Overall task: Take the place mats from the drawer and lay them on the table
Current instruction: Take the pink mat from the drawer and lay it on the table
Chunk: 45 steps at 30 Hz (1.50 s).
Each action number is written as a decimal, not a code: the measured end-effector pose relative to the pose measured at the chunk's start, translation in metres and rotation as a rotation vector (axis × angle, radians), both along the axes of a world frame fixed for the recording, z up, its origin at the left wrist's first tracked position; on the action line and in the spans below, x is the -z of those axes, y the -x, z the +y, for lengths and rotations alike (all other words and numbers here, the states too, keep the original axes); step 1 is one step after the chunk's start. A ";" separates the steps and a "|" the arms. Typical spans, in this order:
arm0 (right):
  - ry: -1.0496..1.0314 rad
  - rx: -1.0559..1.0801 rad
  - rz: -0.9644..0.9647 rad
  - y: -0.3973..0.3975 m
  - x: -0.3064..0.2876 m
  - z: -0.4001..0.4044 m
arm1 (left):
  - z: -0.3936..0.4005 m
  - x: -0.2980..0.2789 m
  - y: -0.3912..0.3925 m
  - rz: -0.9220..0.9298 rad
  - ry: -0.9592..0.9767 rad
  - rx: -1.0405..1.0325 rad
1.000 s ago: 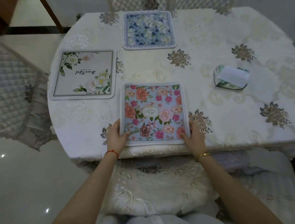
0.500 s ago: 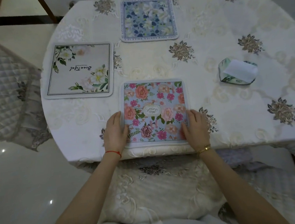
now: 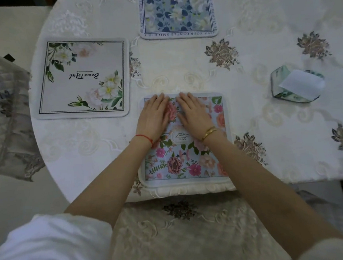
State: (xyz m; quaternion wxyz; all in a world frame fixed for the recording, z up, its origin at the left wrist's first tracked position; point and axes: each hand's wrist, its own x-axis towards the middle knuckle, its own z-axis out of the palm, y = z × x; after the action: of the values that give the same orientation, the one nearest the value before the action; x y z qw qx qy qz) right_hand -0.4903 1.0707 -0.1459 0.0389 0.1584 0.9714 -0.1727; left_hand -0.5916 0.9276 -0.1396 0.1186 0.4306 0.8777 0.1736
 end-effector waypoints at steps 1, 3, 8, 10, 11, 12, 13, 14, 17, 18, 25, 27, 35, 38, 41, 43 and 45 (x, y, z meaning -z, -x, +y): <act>0.005 -0.005 0.007 -0.002 0.002 0.001 | -0.001 0.003 0.000 0.007 0.004 -0.006; 0.020 -0.014 0.013 -0.006 0.005 0.008 | -0.004 0.007 0.001 0.022 0.004 -0.012; 0.024 0.084 0.013 -0.036 0.002 0.034 | -0.014 0.009 0.002 0.050 -0.025 -0.066; -0.007 0.131 -0.004 -0.054 0.001 0.049 | -0.020 0.010 0.003 0.052 -0.016 -0.099; -0.022 0.156 -0.018 -0.063 0.001 0.056 | -0.023 0.010 0.003 0.049 -0.003 -0.112; -0.035 0.183 -0.032 -0.069 0.000 0.062 | -0.025 0.010 0.003 0.045 0.011 -0.128; -0.049 0.211 -0.044 -0.074 -0.001 0.065 | -0.026 0.010 0.003 0.041 0.022 -0.150; -0.060 0.241 -0.053 -0.077 -0.001 0.066 | -0.027 0.009 0.003 0.033 0.031 -0.181; -0.052 0.307 -0.033 -0.076 -0.005 0.058 | -0.028 0.000 -0.001 0.011 0.030 -0.206; -0.045 0.277 -0.016 -0.072 -0.007 0.051 | -0.027 -0.002 -0.004 0.023 0.015 -0.156; 0.007 0.086 -0.075 -0.059 0.000 0.020 | -0.026 0.007 -0.018 -0.007 0.075 -0.063; -0.012 0.102 -0.100 -0.071 -0.001 0.029 | -0.035 0.008 -0.016 -0.007 0.097 -0.110; -0.069 0.207 -0.141 -0.131 -0.016 0.041 | -0.079 -0.011 -0.026 0.058 0.087 -0.079; -0.024 0.076 -0.085 -0.132 -0.025 0.005 | -0.087 -0.018 -0.058 -0.001 0.021 -0.003; 0.020 -0.019 -0.117 -0.136 -0.015 -0.030 | -0.094 -0.018 -0.087 -0.054 0.026 0.051; 0.031 0.003 -0.109 -0.144 -0.010 -0.038 | -0.102 -0.014 -0.101 -0.070 0.042 0.050; 0.068 0.052 -0.097 -0.156 -0.011 -0.035 | -0.113 -0.011 -0.107 -0.061 0.075 0.009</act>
State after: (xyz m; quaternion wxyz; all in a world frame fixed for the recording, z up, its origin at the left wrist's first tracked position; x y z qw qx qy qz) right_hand -0.3338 1.0360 -0.1351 0.0869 0.1903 0.9575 -0.1986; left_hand -0.4846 0.8145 -0.1287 0.1621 0.4245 0.8775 0.1532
